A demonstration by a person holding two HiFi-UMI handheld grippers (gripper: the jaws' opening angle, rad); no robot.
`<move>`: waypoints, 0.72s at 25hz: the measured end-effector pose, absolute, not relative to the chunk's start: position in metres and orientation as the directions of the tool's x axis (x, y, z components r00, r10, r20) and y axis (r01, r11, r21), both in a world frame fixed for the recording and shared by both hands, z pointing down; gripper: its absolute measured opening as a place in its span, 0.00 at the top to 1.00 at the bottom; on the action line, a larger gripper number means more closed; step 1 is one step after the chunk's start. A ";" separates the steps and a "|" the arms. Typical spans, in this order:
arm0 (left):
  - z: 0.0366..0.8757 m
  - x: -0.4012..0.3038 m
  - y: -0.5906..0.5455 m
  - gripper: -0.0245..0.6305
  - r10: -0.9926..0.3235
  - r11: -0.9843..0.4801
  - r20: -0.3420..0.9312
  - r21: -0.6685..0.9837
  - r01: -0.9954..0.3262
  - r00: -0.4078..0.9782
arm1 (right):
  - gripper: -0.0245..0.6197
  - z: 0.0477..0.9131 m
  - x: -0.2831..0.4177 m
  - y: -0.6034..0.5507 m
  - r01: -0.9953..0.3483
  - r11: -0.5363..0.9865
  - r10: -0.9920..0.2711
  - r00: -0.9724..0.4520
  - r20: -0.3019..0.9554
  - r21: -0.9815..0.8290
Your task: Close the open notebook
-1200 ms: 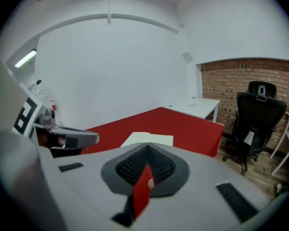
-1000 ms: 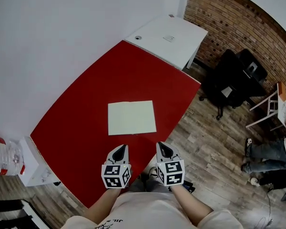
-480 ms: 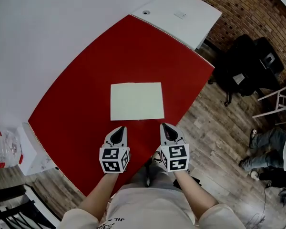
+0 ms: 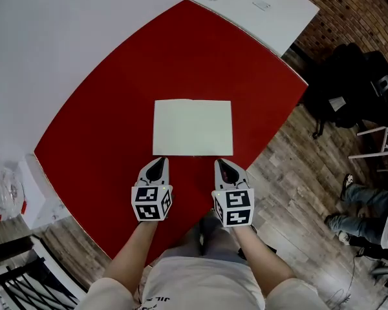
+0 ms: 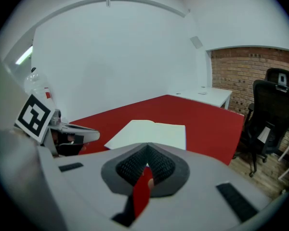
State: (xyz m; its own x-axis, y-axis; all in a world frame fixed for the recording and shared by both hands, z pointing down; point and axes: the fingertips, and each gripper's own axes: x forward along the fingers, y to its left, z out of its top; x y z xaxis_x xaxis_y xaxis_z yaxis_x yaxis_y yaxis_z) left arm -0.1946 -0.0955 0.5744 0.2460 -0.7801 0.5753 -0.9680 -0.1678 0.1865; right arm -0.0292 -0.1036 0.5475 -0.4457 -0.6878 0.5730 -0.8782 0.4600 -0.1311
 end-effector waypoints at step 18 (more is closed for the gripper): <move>0.631 -0.255 -0.101 0.85 -0.704 -0.058 0.682 0.224 -0.973 0.199 | 0.96 0.576 -0.044 -0.112 -0.866 0.472 -0.648 -0.467 0.602 -0.163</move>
